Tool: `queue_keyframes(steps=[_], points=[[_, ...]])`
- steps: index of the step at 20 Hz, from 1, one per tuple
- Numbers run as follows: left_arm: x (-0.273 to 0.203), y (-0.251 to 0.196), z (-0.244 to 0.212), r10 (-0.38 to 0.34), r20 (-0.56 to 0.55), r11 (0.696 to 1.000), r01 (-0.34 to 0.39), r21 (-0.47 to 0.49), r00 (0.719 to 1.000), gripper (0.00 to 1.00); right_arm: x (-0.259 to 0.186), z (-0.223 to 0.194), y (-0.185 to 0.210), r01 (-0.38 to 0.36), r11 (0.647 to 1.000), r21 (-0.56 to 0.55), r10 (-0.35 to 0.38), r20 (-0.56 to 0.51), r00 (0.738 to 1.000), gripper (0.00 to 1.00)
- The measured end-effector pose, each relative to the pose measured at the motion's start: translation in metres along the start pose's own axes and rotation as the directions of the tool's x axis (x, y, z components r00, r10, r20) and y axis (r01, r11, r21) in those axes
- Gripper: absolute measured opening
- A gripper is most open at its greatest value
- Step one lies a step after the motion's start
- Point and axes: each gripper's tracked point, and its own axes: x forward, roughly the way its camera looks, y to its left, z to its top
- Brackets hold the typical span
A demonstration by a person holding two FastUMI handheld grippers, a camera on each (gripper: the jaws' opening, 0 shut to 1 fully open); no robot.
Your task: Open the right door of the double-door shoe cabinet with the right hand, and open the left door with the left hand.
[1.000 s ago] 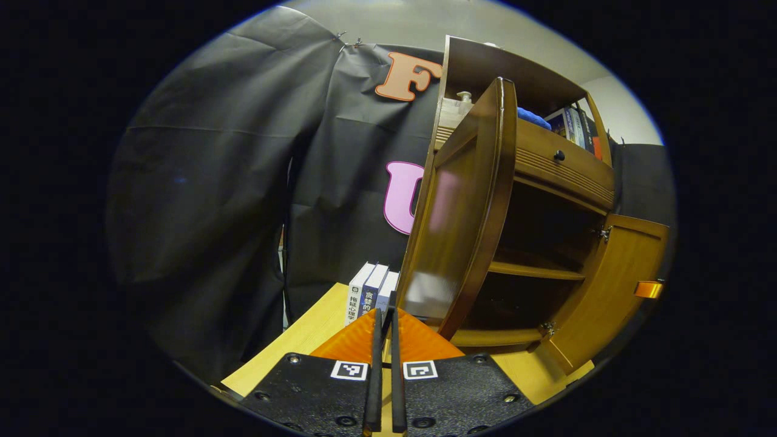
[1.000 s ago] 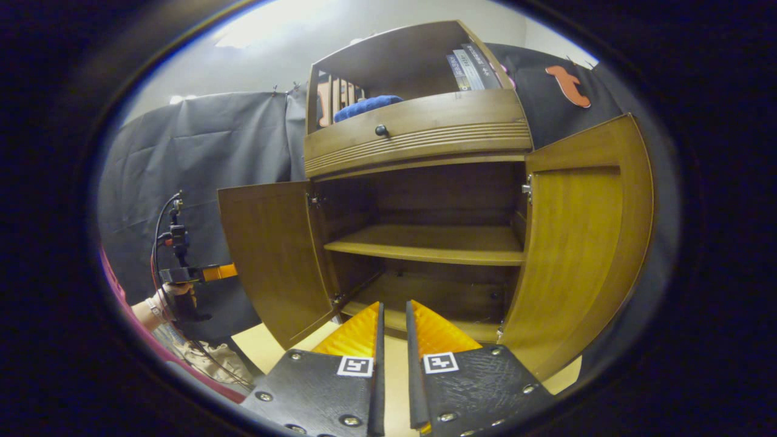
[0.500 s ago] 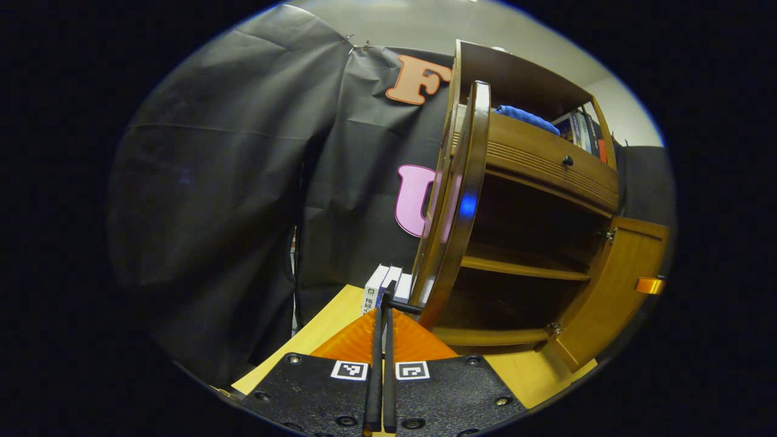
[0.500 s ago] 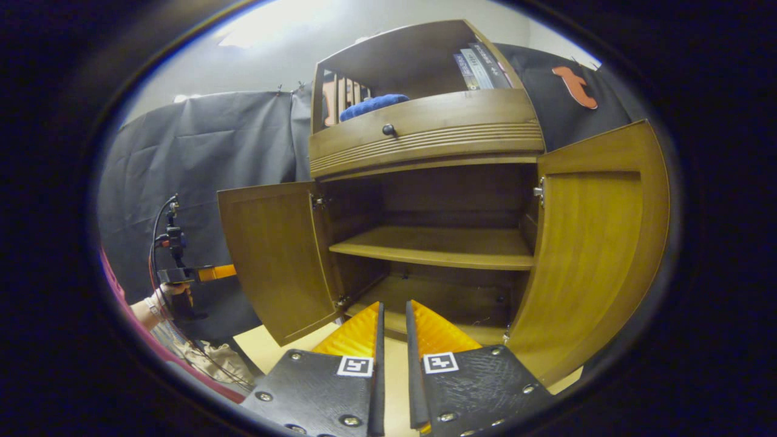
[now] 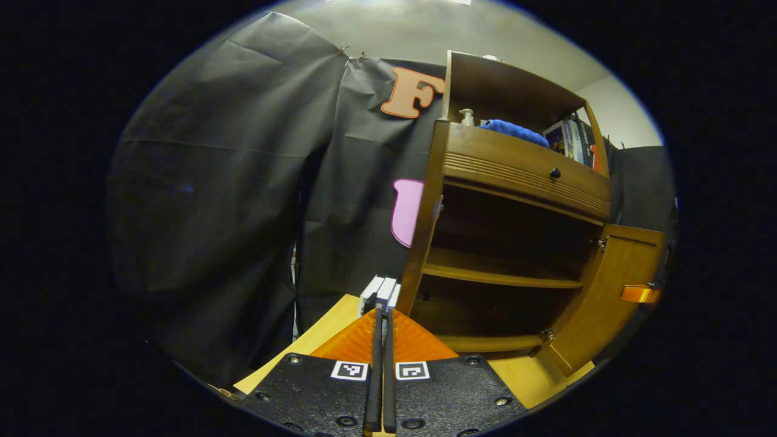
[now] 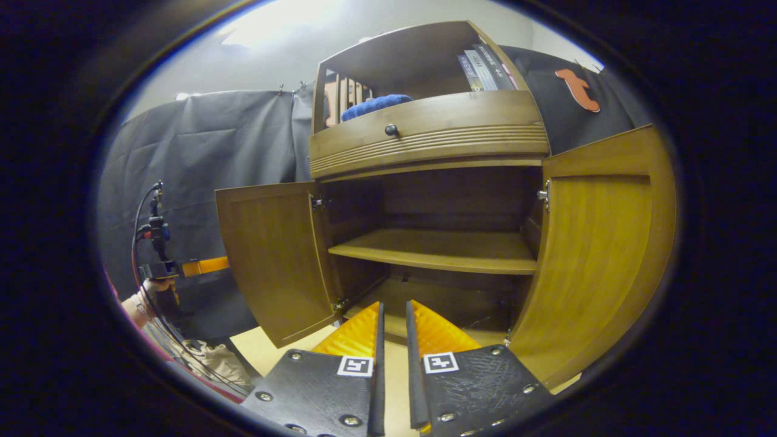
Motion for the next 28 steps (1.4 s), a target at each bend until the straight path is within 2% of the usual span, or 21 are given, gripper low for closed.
queue_keyframes(steps=[5, 10, 14, 16, 17, 22, 28], points=[[-0.011, -0.031, 0.030, -0.031, 0.054, 1.000, 0.031, 0.005, 0.998, 0.02, -0.006, 0.018, -0.012, 0.055, 0.998, -0.012, -0.054, 0.050, 0.997, 0.16], [-0.009, -0.074, 0.066, -0.077, 0.116, 0.997, 0.075, 0.020, 0.990, 0.02, -0.019, 0.049, -0.020, 0.152, 0.986, -0.065, -0.143, 0.125, 0.982, 0.16], [0.001, -0.114, 0.090, -0.138, 0.148, 0.990, 0.134, 0.041, 0.979, 0.02, -0.031, 0.082, -0.018, 0.227, 0.968, -0.105, -0.202, 0.205, 0.958, 0.16], [0.005, -0.146, 0.100, -0.190, 0.165, 0.982, 0.184, 0.049, 0.968, 0.00, -0.034, 0.098, -0.012, 0.244, 0.964, -0.103, -0.214, 0.242, 0.947, 0.16], [0.006, -0.160, 0.102, -0.214, 0.166, 0.977, 0.207, 0.054, 0.963, 0.02, -0.036, 0.104, -0.010, 0.248, 0.964, -0.098, -0.218, 0.250, 0.943, 0.16], [0.011, -0.219, 0.109, -0.303, 0.170, 0.953, 0.298, 0.052, 0.938, 0.02, -0.041, 0.123, -0.009, 0.279, 0.958, -0.066, -0.251, 0.277, 0.927, 0.16], [0.009, -0.248, 0.106, -0.293, 0.166, 0.955, 0.279, 0.101, 0.942, 0.02, -0.043, 0.128, -0.020, 0.365, 0.930, -0.051, -0.338, 0.274, 0.900, 0.16]])
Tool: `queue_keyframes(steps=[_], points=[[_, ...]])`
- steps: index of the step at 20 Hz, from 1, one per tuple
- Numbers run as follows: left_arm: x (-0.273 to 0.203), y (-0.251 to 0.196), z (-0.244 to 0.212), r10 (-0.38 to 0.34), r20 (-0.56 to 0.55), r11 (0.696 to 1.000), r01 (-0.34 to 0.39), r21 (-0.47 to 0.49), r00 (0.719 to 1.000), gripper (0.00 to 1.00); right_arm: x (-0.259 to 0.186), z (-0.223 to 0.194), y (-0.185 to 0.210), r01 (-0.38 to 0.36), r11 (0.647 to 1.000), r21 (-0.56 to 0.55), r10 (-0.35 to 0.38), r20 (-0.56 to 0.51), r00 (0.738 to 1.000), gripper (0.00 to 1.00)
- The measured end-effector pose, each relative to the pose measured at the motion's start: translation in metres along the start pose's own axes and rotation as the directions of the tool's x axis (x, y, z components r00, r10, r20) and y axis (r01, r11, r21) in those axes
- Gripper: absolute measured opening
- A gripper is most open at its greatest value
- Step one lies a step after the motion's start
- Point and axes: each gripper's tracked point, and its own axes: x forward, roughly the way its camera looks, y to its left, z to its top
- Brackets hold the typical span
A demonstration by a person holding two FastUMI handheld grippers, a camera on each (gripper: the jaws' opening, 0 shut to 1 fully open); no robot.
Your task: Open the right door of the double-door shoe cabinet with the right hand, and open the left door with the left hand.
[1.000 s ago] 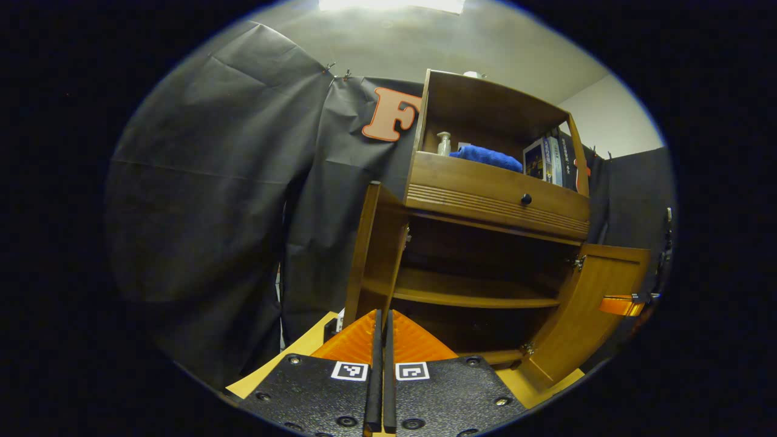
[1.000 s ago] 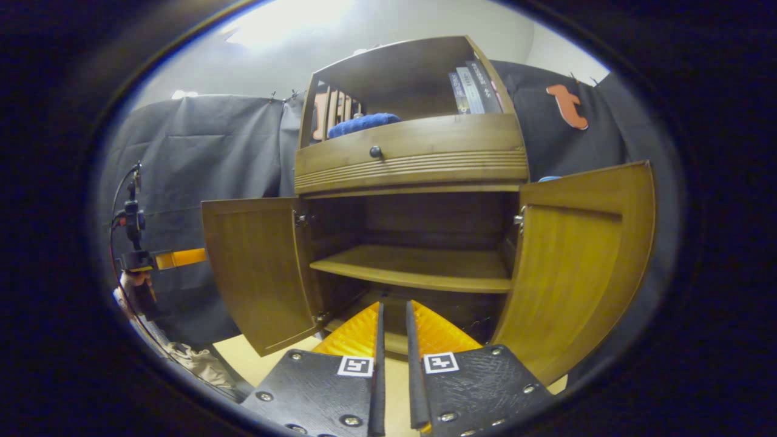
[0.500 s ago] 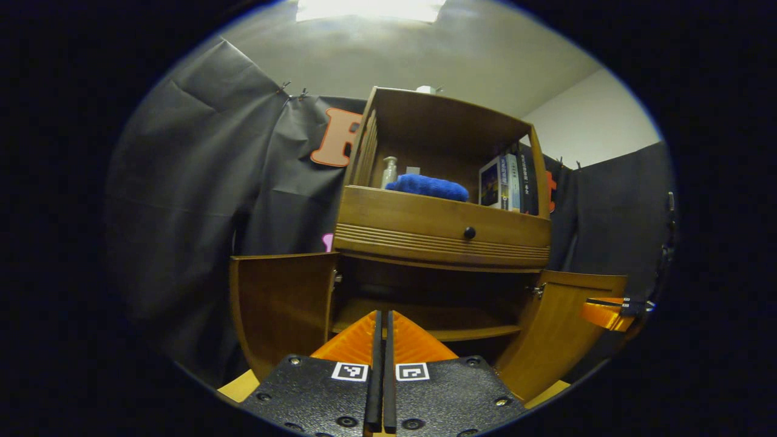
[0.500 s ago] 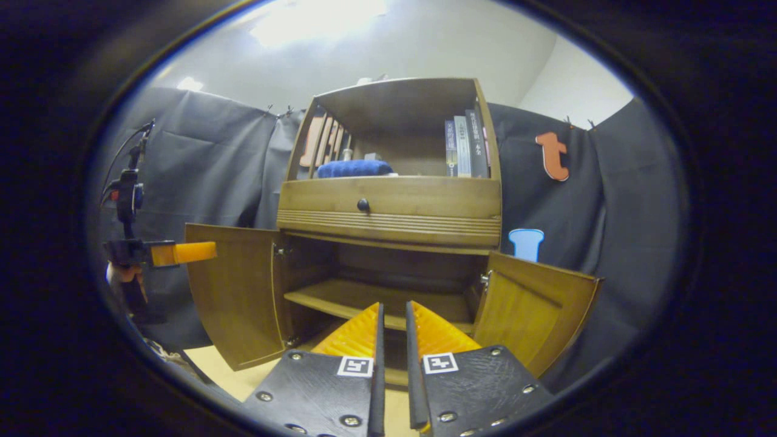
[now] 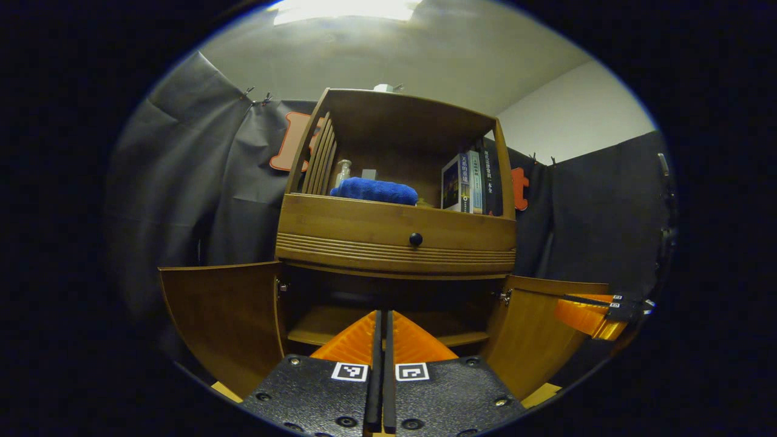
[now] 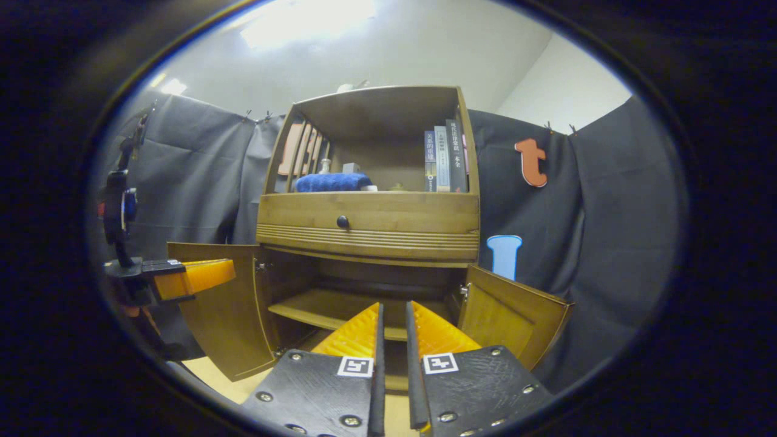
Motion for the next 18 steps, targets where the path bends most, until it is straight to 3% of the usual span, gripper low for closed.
queue_keyframes(steps=[5, 6, 7, 8, 11, 12, 18], points=[[0.0023, -0.0038, 0.0016, 0.024, 0.013, 0.999, -0.025, 0.023, 1.000, 0.02, 0.0008, 0.0049, -0.0047, 0.035, 0.999, 0.009, -0.035, 0.013, 0.999, 0.16], [0.0020, -0.0040, 0.0012, 0.029, 0.011, 0.999, -0.029, 0.027, 1.000, 0.03, 0.0007, 0.0035, -0.0043, 0.033, 0.999, 0.007, -0.033, 0.015, 0.999, 0.27], [0.0035, -0.0075, -0.0010, 0.019, 0.008, 1.000, -0.019, 0.023, 1.000, 0.11, 0.0004, 0.0033, -0.0030, 0.030, 1.000, 0.008, -0.030, 0.018, 0.999, 0.22], [0.0023, -0.0080, -0.0002, 0.019, 0.012, 1.000, -0.019, 0.016, 1.000, 0.20, 0.0031, 0.0038, -0.0002, 0.022, 1.000, 0.011, -0.023, 0.022, 0.999, 0.38], [0.0036, -0.0096, -0.0015, 0.012, 0.026, 1.000, -0.012, -0.017, 1.000, 0.87, 0.0012, 0.0051, 0.0025, 0.022, 1.000, 0.014, -0.023, 0.031, 0.999, 0.84], [0.0012, -0.0098, 0.0013, 0.017, 0.028, 1.000, -0.016, -0.022, 0.999, 0.99, 0.0040, 0.0050, 0.0011, 0.031, 0.999, 0.016, -0.031, 0.036, 0.999, 1.00], [0.0064, -0.0006, 0.0005, 0.044, 0.033, 0.999, -0.044, 0.004, 0.998, 0.95, 0.0042, 0.0015, -0.0030, 0.050, 0.998, 0.044, -0.051, 0.032, 0.998, 0.97]])
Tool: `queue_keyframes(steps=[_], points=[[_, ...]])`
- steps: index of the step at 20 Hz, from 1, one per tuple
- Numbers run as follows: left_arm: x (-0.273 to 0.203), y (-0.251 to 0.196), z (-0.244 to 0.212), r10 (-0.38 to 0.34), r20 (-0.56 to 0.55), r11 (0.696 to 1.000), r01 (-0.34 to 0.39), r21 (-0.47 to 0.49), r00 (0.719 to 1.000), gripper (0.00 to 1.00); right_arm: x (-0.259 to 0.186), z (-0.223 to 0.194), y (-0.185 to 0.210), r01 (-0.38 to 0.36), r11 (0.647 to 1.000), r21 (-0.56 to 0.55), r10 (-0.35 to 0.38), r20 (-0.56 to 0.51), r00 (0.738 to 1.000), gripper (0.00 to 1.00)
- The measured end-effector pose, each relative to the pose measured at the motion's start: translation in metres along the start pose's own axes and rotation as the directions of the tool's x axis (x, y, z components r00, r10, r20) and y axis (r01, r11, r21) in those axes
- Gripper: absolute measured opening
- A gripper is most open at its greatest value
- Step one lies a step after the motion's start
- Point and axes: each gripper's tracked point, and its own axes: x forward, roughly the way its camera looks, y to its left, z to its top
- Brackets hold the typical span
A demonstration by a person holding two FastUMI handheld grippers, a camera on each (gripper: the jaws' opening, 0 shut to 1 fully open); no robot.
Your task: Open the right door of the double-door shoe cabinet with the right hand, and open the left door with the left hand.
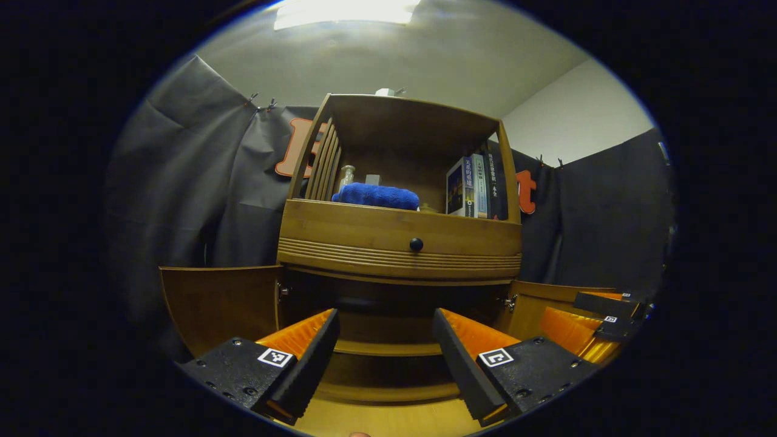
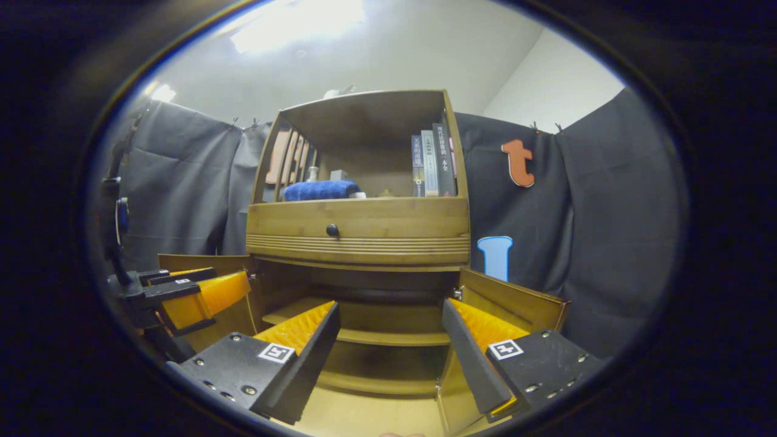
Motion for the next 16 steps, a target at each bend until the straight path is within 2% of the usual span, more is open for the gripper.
queue_keyframes(steps=[1, 2, 7, 8, 10, 12, 13, 16], points=[[0.0009, -0.0006, -0.0003, -0.001, 0.000, 1.000, 0.001, -0.003, 1.000, 0.95, -0.0009, -0.0012, -0.0010, 0.002, 1.000, 0.004, -0.002, -0.003, 1.000, 1.00], [0.0009, -0.0006, -0.0014, -0.002, -0.002, 1.000, 0.002, -0.003, 1.000, 0.95, -0.0016, -0.0020, -0.0018, 0.002, 1.000, 0.009, -0.002, -0.004, 1.000, 0.97], [0.0026, 0.0007, -0.0029, -0.002, -0.004, 1.000, 0.002, 0.015, 1.000, 0.95, -0.0021, -0.0027, -0.0010, 0.000, 1.000, 0.010, 0.000, -0.003, 1.000, 0.97], [0.0032, 0.0003, -0.0023, -0.005, -0.003, 1.000, 0.005, 0.014, 1.000, 0.95, -0.0016, -0.0018, 0.0002, -0.001, 1.000, 0.006, 0.001, 0.000, 1.000, 1.00], [0.0035, 0.0007, -0.0023, -0.006, -0.004, 1.000, 0.006, 0.018, 1.000, 0.95, -0.0029, -0.0003, 0.0018, -0.002, 1.000, -0.003, 0.002, 0.006, 1.000, 0.97], [0.0034, 0.0027, -0.0010, -0.006, 0.000, 1.000, 0.006, 0.025, 1.000, 0.95, -0.0021, 0.0000, 0.0022, 0.000, 1.000, -0.008, 0.000, 0.007, 1.000, 1.00], [0.0035, 0.0020, 0.0000, -0.007, 0.004, 1.000, 0.007, 0.027, 1.000, 0.95, -0.0019, 0.0010, 0.0027, 0.001, 1.000, -0.008, -0.001, 0.009, 1.000, 0.97], [0.0032, 0.0032, 0.0021, -0.016, 0.008, 0.999, 0.015, 0.028, 1.000, 0.95, -0.0031, 0.0003, 0.0046, 0.005, 1.000, -0.002, -0.005, 0.009, 1.000, 0.97]])
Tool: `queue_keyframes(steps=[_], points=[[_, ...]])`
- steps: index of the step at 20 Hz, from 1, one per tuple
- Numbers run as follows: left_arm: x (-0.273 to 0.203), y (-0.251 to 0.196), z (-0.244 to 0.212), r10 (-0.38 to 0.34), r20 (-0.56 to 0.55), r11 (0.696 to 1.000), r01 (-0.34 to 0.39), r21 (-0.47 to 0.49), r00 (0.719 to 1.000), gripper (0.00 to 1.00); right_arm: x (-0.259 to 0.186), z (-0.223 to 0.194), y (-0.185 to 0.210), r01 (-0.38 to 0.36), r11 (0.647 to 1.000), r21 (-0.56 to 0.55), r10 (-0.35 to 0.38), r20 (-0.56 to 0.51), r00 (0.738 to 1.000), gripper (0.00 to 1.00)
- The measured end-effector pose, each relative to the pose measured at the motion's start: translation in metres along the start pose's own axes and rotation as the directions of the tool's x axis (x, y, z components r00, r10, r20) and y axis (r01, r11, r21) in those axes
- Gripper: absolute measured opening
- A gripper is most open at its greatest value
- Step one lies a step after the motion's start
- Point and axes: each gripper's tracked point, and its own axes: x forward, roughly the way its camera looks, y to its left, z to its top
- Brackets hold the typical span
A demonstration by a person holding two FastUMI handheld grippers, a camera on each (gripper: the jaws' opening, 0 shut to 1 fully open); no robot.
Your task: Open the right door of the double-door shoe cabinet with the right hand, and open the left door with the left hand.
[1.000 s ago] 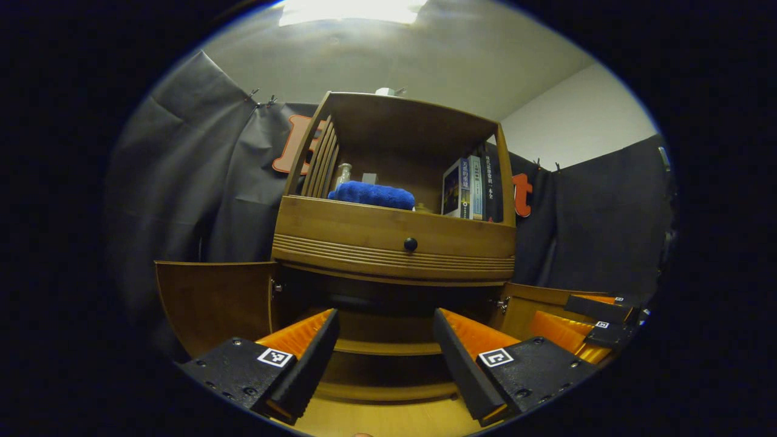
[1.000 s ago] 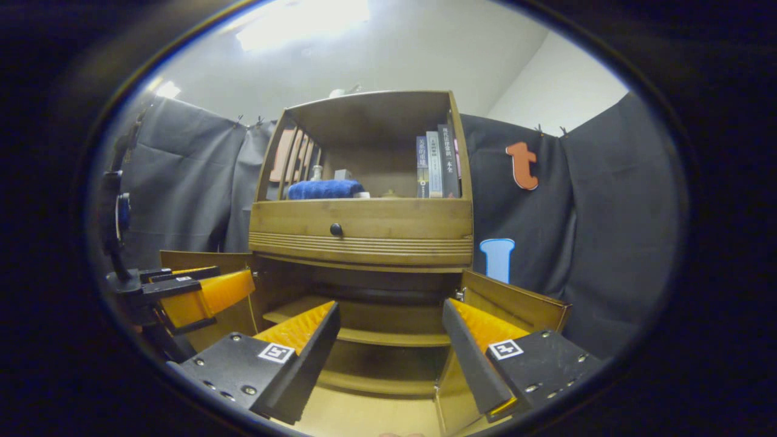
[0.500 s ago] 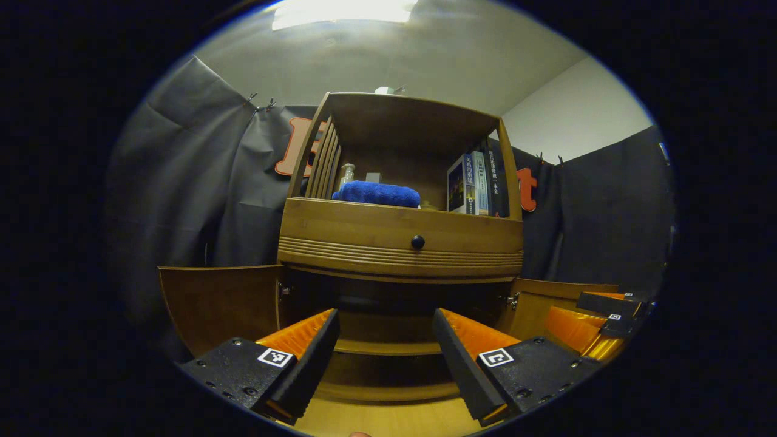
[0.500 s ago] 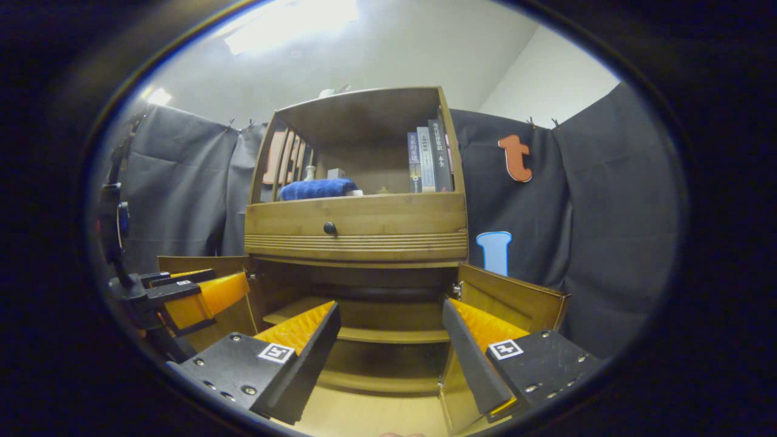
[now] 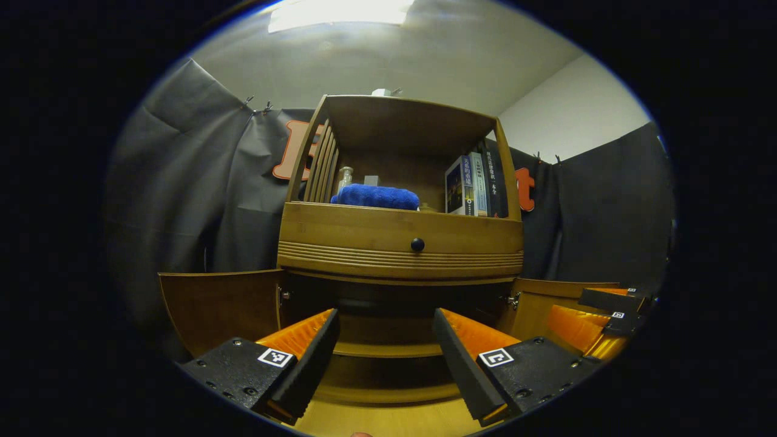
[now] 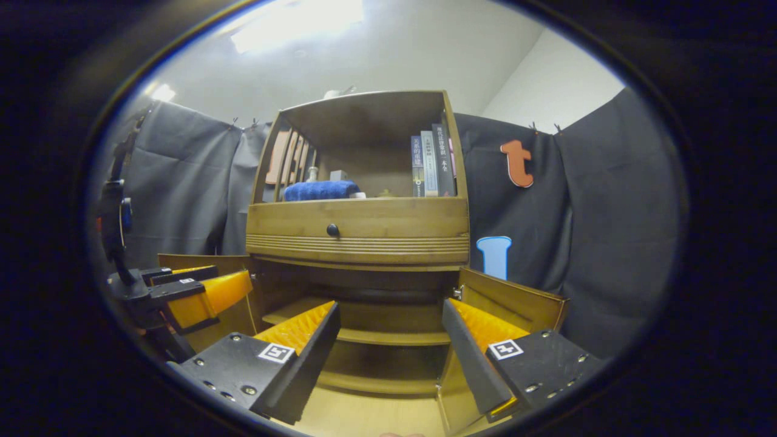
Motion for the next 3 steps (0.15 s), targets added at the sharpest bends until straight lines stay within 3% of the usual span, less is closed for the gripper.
queue_keyframes(steps=[3], points=[[0.0000, 0.0007, 0.0008, -0.012, 0.001, 1.000, 0.012, 0.006, 1.000, 0.95, -0.0040, 0.0011, -0.0003, 0.011, 1.000, 0.001, -0.011, 0.003, 1.000, 0.97]])
